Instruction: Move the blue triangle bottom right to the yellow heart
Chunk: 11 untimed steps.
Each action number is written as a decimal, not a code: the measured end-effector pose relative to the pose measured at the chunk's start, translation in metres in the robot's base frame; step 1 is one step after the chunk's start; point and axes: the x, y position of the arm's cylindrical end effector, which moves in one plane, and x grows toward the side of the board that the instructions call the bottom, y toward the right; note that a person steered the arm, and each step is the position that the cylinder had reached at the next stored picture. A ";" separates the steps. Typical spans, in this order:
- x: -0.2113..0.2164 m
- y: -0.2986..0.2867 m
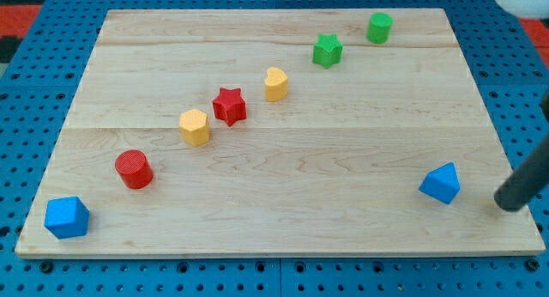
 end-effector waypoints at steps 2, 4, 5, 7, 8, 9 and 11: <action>-0.031 -0.100; 0.024 -0.085; -0.019 -0.162; -0.062 -0.201; -0.051 -0.159; -0.082 -0.155; -0.075 -0.165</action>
